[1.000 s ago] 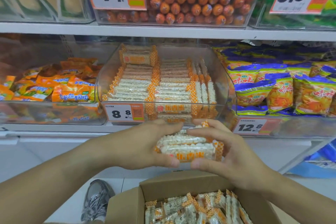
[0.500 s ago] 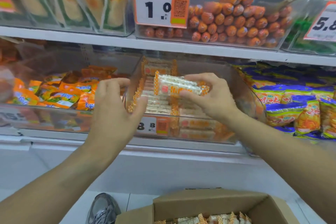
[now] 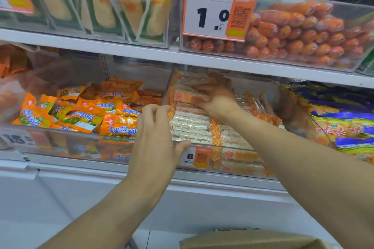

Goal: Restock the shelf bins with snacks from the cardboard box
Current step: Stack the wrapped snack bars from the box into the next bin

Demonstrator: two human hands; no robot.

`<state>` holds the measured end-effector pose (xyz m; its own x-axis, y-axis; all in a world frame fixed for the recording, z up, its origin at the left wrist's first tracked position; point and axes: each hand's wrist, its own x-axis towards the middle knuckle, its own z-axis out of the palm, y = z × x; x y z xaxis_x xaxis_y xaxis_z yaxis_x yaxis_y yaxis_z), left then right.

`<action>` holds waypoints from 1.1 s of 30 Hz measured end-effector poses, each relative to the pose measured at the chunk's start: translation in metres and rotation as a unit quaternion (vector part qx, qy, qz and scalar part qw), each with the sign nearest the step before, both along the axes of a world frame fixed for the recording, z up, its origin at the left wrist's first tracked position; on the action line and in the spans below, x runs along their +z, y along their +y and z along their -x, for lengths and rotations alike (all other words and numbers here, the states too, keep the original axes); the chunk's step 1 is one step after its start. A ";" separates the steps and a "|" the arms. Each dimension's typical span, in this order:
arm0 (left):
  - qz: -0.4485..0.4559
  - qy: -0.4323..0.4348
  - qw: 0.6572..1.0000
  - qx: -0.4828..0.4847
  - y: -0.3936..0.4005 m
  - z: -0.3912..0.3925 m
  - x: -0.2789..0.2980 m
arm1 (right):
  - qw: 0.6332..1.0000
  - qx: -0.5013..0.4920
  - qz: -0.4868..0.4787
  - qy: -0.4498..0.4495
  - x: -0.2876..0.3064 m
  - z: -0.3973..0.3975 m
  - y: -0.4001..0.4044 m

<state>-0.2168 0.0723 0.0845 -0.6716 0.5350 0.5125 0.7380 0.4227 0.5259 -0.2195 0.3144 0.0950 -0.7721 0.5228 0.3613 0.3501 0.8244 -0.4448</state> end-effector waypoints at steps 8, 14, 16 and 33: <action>0.003 -0.011 1.000 0.013 0.006 -0.001 -0.003 | 0.981 0.062 -0.161 -0.089 0.014 0.004 -0.014; 0.013 -0.027 0.999 0.014 0.008 -0.005 0.000 | 0.976 0.087 -0.161 -0.115 0.014 0.008 -0.015; 0.014 -0.029 0.999 0.013 0.008 -0.006 0.000 | 0.968 0.058 -0.211 -0.120 0.007 0.005 -0.017; -0.003 -0.046 0.999 0.007 0.009 -0.002 -0.001 | 0.993 -0.079 -0.078 0.033 -0.001 0.019 -0.026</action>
